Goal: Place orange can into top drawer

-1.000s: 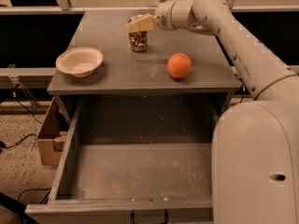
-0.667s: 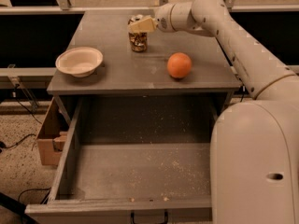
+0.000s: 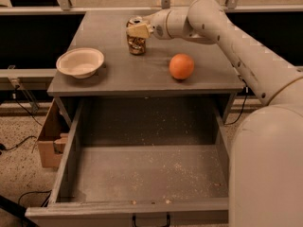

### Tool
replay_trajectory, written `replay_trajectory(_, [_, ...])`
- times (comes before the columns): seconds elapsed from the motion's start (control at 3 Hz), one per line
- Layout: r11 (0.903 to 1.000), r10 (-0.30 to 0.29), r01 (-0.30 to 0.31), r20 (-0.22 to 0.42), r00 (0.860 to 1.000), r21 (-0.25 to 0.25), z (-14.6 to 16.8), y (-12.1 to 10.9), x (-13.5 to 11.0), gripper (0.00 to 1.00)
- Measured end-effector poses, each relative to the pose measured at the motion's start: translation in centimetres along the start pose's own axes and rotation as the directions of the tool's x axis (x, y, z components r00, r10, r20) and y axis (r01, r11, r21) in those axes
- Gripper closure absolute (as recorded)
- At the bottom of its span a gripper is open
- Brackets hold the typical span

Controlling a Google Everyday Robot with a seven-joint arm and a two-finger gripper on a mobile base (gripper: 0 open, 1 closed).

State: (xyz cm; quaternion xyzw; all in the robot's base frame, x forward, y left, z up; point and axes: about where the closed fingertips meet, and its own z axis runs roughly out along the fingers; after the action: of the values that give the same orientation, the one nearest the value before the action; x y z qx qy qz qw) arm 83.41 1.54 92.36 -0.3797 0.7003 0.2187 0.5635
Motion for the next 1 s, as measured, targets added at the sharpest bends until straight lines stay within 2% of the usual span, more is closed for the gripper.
replay_trajectory(0.33, [0.9996, 0.001, -0.001, 0.004, 1.000, -0.028, 0.0, 2.3, -0.1, 0.89])
replay_trajectory(0.67, [0.9995, -0.027, 0.027, 0.025, 0.999, -0.016, -3.0, 2.5, -2.2, 1.00])
replay_trajectory(1.0, [0.9950, -0.094, 0.093, 0.037, 0.995, 0.037, -11.8, 1.6, -7.0, 1.00])
